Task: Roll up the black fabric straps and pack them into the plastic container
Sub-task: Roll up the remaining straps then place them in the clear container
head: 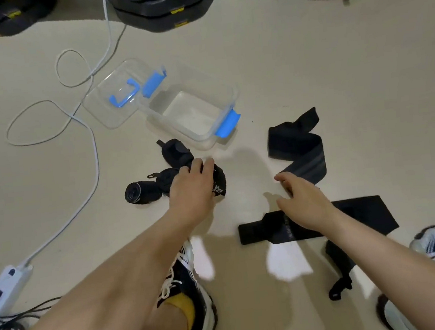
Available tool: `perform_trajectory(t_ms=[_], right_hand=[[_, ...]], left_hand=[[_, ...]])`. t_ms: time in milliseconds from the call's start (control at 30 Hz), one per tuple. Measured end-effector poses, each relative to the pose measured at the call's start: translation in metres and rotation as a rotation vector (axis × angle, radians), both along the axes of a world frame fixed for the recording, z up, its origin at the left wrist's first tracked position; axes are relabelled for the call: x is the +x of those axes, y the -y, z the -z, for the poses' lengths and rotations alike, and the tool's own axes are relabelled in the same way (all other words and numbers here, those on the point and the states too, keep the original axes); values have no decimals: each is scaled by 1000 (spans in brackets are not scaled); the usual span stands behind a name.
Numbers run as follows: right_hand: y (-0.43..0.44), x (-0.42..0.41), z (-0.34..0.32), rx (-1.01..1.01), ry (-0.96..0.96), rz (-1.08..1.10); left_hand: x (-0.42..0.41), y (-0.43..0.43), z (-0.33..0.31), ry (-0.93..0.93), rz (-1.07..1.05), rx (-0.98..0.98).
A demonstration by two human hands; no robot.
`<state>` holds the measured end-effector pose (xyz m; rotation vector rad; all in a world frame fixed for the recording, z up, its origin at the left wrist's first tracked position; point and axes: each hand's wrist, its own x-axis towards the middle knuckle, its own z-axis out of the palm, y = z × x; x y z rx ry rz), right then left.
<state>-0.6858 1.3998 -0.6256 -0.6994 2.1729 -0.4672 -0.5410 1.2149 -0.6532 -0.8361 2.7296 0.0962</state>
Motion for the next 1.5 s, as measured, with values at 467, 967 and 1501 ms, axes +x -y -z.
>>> perform_trajectory(t_ms=[467,967,1501], right_hand=[[-60,-49,84,235,-97,-27],[-105,-40,111,448,-326,-389],[-115,-116,-77,154,473,556]], left_hand=[[-22,22,53,-18,-257,-73],[-131,-133,99,6,102,371],[-136,-83,-121,-575,-477,971]])
